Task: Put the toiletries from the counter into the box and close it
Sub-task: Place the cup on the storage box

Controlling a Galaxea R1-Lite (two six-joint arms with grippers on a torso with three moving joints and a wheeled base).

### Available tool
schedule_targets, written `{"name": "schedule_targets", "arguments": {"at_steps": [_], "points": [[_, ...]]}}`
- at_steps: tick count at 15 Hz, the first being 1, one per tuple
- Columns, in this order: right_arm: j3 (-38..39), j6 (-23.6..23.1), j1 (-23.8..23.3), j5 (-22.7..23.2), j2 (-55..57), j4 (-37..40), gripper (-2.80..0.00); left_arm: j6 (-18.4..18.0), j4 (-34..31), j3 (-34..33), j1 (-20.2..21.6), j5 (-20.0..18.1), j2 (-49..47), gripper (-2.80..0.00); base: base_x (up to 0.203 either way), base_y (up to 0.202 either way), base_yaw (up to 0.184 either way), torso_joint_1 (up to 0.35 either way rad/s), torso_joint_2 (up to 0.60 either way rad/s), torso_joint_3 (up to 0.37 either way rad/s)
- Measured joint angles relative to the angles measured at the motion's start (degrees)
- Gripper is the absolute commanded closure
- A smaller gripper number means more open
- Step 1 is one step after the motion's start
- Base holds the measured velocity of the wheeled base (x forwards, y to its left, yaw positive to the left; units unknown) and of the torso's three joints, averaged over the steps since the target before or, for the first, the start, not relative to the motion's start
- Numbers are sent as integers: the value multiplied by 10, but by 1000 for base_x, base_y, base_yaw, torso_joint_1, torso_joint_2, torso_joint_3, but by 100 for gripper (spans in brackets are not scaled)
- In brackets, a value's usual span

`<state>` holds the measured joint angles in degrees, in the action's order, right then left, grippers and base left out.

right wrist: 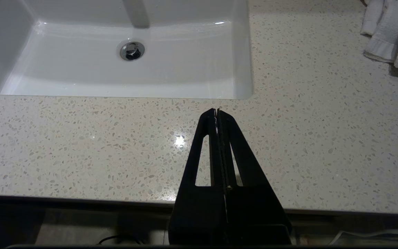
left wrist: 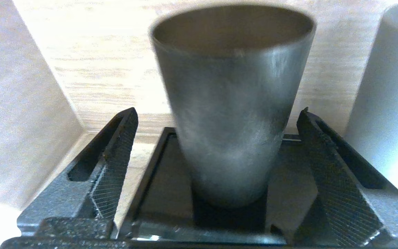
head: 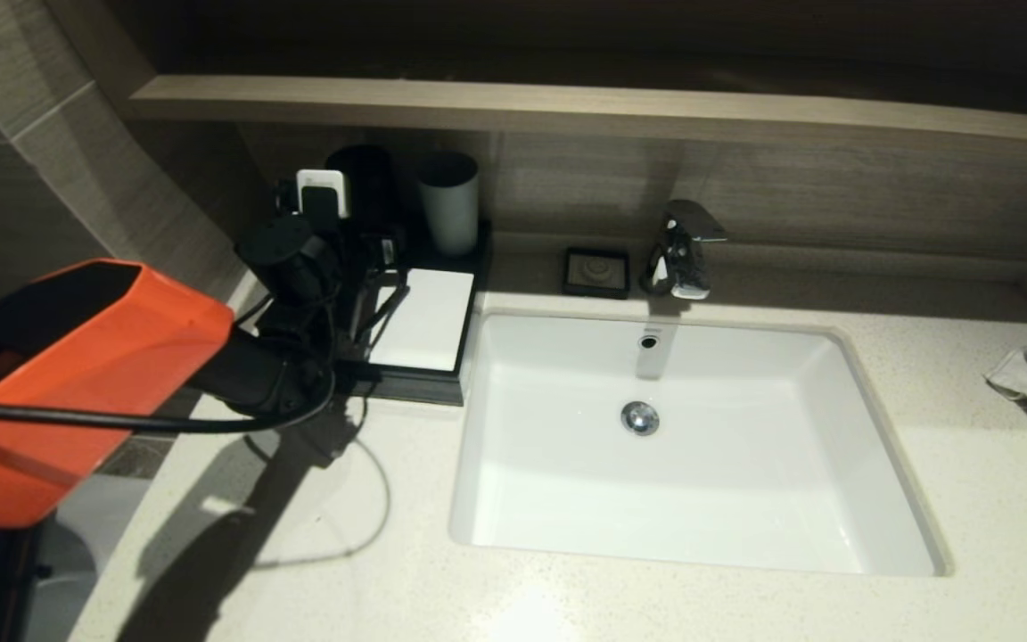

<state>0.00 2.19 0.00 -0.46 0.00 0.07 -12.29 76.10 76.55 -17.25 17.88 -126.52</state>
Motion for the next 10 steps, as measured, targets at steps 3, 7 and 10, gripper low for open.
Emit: {"name": "schedule_targets", "arguments": {"at_steps": [3,7,10], "points": [[0,0,0,0,0,0,0,1,-1,-54,0,0,42,-280,0,0,0,0,0,0],[0,0,0,0,0,0,0,5,-31,-111,0,-1,91,-280,0,0,0,0,0,0],[0,0,0,0,0,0,0,26,-77,-138,0,-1,114,0,0,0,0,0,0,0]]}}
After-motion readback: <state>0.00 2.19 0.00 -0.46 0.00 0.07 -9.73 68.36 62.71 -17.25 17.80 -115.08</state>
